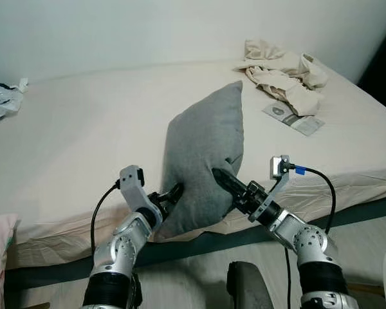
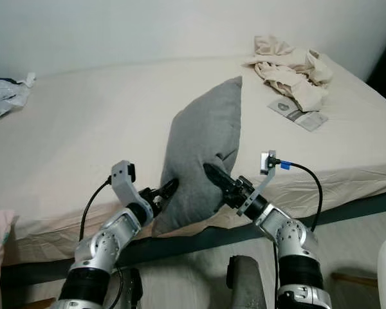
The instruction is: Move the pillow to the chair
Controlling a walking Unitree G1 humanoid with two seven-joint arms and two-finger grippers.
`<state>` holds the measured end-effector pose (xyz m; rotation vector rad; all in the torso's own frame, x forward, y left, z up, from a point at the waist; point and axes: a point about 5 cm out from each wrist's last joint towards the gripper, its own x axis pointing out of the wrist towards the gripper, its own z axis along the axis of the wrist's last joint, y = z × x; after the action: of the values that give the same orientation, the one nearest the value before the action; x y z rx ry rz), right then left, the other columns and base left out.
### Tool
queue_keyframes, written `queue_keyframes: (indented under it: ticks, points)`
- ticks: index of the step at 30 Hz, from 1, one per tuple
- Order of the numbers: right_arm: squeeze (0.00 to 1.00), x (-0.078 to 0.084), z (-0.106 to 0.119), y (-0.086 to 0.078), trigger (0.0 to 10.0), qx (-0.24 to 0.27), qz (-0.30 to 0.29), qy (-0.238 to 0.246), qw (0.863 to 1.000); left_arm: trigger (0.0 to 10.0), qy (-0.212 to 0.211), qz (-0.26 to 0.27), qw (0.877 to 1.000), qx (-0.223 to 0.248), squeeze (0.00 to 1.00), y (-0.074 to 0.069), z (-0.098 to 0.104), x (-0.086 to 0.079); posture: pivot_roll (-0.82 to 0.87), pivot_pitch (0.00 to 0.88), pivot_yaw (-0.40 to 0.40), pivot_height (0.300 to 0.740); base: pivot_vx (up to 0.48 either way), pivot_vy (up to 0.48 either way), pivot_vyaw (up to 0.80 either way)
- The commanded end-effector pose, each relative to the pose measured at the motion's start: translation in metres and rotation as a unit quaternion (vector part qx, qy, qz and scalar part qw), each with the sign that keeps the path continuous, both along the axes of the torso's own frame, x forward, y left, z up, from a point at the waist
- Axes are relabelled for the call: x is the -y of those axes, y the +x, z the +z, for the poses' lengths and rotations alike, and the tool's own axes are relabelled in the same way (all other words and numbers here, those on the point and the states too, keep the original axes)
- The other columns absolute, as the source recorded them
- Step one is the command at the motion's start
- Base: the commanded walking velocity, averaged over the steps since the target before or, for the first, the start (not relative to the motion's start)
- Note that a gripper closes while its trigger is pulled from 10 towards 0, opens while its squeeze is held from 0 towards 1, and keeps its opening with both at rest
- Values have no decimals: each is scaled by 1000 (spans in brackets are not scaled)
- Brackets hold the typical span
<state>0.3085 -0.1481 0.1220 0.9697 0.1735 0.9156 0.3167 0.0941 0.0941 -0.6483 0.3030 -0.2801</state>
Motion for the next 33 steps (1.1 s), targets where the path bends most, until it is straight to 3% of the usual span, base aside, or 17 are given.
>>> queue_keyframes:
  ticks: [1, 2, 3, 8, 11, 12, 15, 16, 17, 21, 22, 23, 24, 28, 30, 32, 33]
  points:
    - [0, -11, 6, -5, 0, 19, 38, 17, 999, 7804, -28, -22, 999, -1, 0, -2, 2, 17, 20, 126, 13, 577, 0, 0, 0]
    - [0, -11, 10, -8, 0, 23, 42, 21, 999, 1882, -72, -29, 997, 0, 0, -2, 6, 21, 20, 126, 14, 577, 0, 0, 0]
    - [0, -11, 11, -9, 0, 23, 42, 22, 999, 0, -89, -33, 995, 4, 0, -3, 8, 23, 20, 126, 15, 577, 0, 0, 0]
    - [0, -11, 13, -8, 0, 26, 41, 21, 999, 0, -140, -51, 989, 19, 0, -5, 16, 26, 23, 125, 15, 577, 0, 0, 0]
    - [0, -8, 10, -2, 0, 37, 7, -41, 998, 0, -50, -27, 996, 63, 0, -1, 21, 15, 25, 122, 16, 577, 0, 0, 0]
    - [0, -5, 3, 5, 0, 47, -32, -120, 991, 0, 55, -3, 993, 109, 0, 2, 24, 5, 24, 121, 15, 577, 0, 0, 0]
    - [0, 1, -4, 12, 0, 41, -74, -181, 980, 0, 114, 12, 985, 129, 0, 4, 25, -3, 27, 120, 14, 577, 0, 0, 0]
    - [0, 18, -15, 22, 0, 36, -164, -277, 946, 0, 166, 48, 976, 129, 0, 8, 23, -22, 32, 120, 12, 577, 0, 0, 0]
    - [0, 32, -20, 25, 0, 17, -216, -297, 930, 0, 191, 68, 973, 113, 0, 10, 19, -33, 37, 122, 8, 577, 0, 0, 0]
    - [0, 54, -27, 25, 0, -25, -288, -311, 905, 0, 225, 89, 966, 90, 0, 12, 13, -45, 41, 122, 7, 577, 0, 0, 0]
    - [0, 72, -36, 22, 0, -63, -332, -326, 883, 7412, 244, 97, 962, 78, 0, 11, 10, -53, 40, 126, 7, 577, 0, 0, 0]
    - [0, 72, -36, 22, 0, -63, -332, -326, 883, 7412, 244, 97, 962, 78, 0, 11, 10, -53, 40, 126, 7, 577, 0, 0, 0]
    - [0, 86, -44, 17, 0, -91, -360, -342, 863, 9176, 254, 100, 959, 71, 0, 10, 7, -57, 41, 127, 9, 577, 0, 0, 0]
    - [0, 120, -70, -6, 0, -177, -416, -355, 818, 10000, 261, 73, 962, 42, 0, 4, -5, -56, 41, 131, 13, 577, 0, 0, 0]
    - [0, 123, -74, -9, 0, -187, -424, -353, 813, 10000, 259, 63, 963, 35, 0, 2, -9, -53, 41, 131, 13, 577, 0, 0, 0]
    - [0, 127, -78, -11, 0, -197, -437, -341, 809, 10000, 224, 42, 974, 19, 0, 0, -15, -46, 38, 136, 14, 577, 0, 0, 0]
    - [0, 130, -80, -13, 0, -205, -448, -321, 809, 10000, 159, 4, 987, -18, 0, -3, -25, -33, 33, 144, 15, 577, 0, 0, 0]
